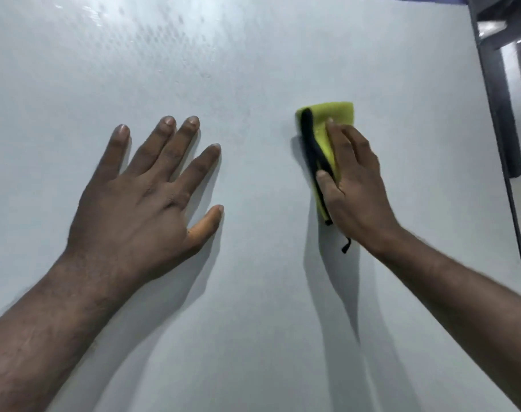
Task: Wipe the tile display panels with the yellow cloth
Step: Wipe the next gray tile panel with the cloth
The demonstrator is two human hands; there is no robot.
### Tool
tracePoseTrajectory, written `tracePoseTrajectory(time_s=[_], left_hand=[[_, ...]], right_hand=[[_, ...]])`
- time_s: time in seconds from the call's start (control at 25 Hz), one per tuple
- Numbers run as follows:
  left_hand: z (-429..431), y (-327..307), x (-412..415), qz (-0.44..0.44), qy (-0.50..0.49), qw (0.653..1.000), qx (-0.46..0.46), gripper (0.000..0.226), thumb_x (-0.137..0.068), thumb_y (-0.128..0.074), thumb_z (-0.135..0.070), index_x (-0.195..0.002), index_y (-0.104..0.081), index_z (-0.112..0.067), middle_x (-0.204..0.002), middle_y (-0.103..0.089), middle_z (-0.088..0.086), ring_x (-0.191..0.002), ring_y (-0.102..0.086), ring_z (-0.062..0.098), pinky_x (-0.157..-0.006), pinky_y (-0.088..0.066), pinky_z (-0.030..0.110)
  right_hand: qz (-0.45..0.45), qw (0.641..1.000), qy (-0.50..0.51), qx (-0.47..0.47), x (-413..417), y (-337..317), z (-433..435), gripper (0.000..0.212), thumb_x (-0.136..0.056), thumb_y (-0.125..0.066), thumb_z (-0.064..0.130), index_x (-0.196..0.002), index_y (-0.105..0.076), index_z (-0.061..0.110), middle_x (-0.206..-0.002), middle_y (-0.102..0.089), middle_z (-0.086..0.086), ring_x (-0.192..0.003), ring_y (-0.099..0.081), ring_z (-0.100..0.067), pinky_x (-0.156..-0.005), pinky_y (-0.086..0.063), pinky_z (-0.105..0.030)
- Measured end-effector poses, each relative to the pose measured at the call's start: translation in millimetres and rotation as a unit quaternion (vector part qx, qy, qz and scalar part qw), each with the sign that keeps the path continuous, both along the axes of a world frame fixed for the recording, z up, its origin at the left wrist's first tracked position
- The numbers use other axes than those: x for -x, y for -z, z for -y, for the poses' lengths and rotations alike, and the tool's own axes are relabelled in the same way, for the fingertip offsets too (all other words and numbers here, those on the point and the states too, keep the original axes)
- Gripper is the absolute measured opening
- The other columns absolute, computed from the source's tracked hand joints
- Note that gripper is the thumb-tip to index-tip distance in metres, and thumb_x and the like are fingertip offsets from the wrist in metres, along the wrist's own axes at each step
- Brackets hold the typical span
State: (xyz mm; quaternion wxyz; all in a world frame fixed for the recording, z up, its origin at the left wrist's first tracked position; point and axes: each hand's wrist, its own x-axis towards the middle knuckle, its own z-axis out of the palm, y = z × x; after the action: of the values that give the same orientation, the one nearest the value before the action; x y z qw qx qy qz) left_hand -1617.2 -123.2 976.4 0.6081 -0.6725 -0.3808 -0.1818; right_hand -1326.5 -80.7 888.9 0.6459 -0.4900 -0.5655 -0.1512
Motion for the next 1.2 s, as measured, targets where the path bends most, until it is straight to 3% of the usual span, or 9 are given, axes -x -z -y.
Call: tracePoseTrajectory(time_s=[0.2,0.4,0.56,0.6,0.76,0.96,1.04,1.12,1.2], left_hand=[[11.4,4.4,37.1,-0.021,-0.027,0.999,-0.013,0.085,-0.104,-0.014,-0.073,-0.175,-0.012,-0.026,-0.182,-0.001,0.007,-0.169,-0.006,0.025,-0.132,-0.005,0.066],[3.4,12.1,34.9,-0.010,-0.044,0.999,-0.030,0.087,-0.101,0.011,-0.068,-0.171,0.020,-0.017,-0.180,0.022,0.009,-0.168,0.015,0.026,-0.131,0.002,0.065],[6.5,11.1,36.9,0.006,-0.026,0.999,-0.026,0.091,-0.102,0.009,-0.066,-0.170,0.016,-0.005,-0.180,0.017,0.013,-0.168,0.011,0.026,-0.131,-0.002,0.066],[7.8,10.4,36.2,0.009,-0.017,1.000,-0.023,0.091,-0.104,0.006,-0.065,-0.171,0.013,-0.004,-0.181,0.014,0.013,-0.169,0.009,0.026,-0.131,-0.002,0.066],[9.2,10.6,37.0,0.022,0.008,1.000,-0.012,0.092,-0.107,-0.007,-0.067,-0.171,0.007,-0.002,-0.181,0.009,0.014,-0.169,0.006,0.027,-0.132,-0.002,0.066],[5.4,11.3,36.9,0.017,0.016,1.000,-0.018,0.092,-0.107,-0.006,-0.067,-0.171,0.008,-0.003,-0.181,0.010,0.015,-0.169,0.007,0.027,-0.132,-0.002,0.066],[4.3,13.4,36.0,0.017,0.016,1.000,-0.018,0.091,-0.107,-0.005,-0.066,-0.171,0.009,-0.003,-0.181,0.012,0.014,-0.169,0.008,0.027,-0.132,-0.002,0.066],[3.9,13.9,37.0,0.017,0.014,0.999,-0.023,0.088,-0.108,-0.002,-0.064,-0.171,0.009,-0.003,-0.181,0.013,0.015,-0.169,0.008,0.027,-0.132,-0.002,0.066],[5.3,13.9,38.0,0.005,0.010,1.000,-0.019,0.091,-0.106,0.000,-0.065,-0.171,0.009,-0.002,-0.181,0.013,0.015,-0.169,0.008,0.027,-0.132,-0.001,0.064]], right_hand=[[0.095,0.993,0.053,-0.043,70.6,-6.5,6.7,0.078,-0.095,-0.048,0.046,-0.167,-0.020,0.035,-0.168,-0.017,0.003,-0.154,-0.014,-0.022,-0.117,-0.020,-0.046],[-0.080,0.996,0.017,-0.040,73.8,-18.7,-13.4,0.082,-0.097,-0.041,0.031,-0.171,-0.006,0.019,-0.179,0.007,0.004,-0.164,0.011,-0.014,-0.134,-0.007,-0.043],[0.184,0.980,0.007,-0.071,93.0,-14.7,3.3,0.080,-0.101,-0.045,0.025,-0.170,-0.006,0.013,-0.175,0.012,0.006,-0.163,0.017,-0.019,-0.134,0.003,-0.044],[0.194,0.978,0.005,-0.073,86.1,-30.8,0.7,0.081,-0.100,-0.045,0.023,-0.170,-0.007,0.013,-0.175,0.010,0.006,-0.163,0.017,-0.016,-0.133,0.004,-0.043],[-0.084,0.996,0.015,-0.032,73.8,-21.3,-6.5,0.079,-0.095,-0.035,0.021,-0.170,-0.012,0.018,-0.179,0.000,0.000,-0.164,0.009,-0.016,-0.133,0.002,-0.048],[0.168,0.981,0.008,-0.101,94.1,-25.5,-3.2,0.074,-0.102,-0.043,0.024,-0.170,-0.017,0.016,-0.179,-0.001,-0.006,-0.165,0.008,-0.027,-0.133,0.004,-0.044],[0.087,0.990,0.031,-0.111,70.8,-37.5,-10.4,0.075,-0.099,-0.043,0.025,-0.170,-0.021,0.019,-0.179,-0.007,-0.003,-0.165,0.003,-0.020,-0.134,-0.001,-0.040],[-0.111,0.992,0.026,-0.058,67.1,-11.2,-10.3,0.075,-0.097,-0.039,0.029,-0.170,-0.022,0.027,-0.178,-0.008,0.004,-0.164,0.002,-0.010,-0.134,-0.007,-0.040],[-0.137,0.990,0.031,-0.005,89.5,28.2,-1.8,0.073,-0.101,-0.038,0.033,-0.170,-0.016,0.030,-0.178,0.001,0.008,-0.164,0.009,-0.012,-0.134,-0.005,-0.044]])
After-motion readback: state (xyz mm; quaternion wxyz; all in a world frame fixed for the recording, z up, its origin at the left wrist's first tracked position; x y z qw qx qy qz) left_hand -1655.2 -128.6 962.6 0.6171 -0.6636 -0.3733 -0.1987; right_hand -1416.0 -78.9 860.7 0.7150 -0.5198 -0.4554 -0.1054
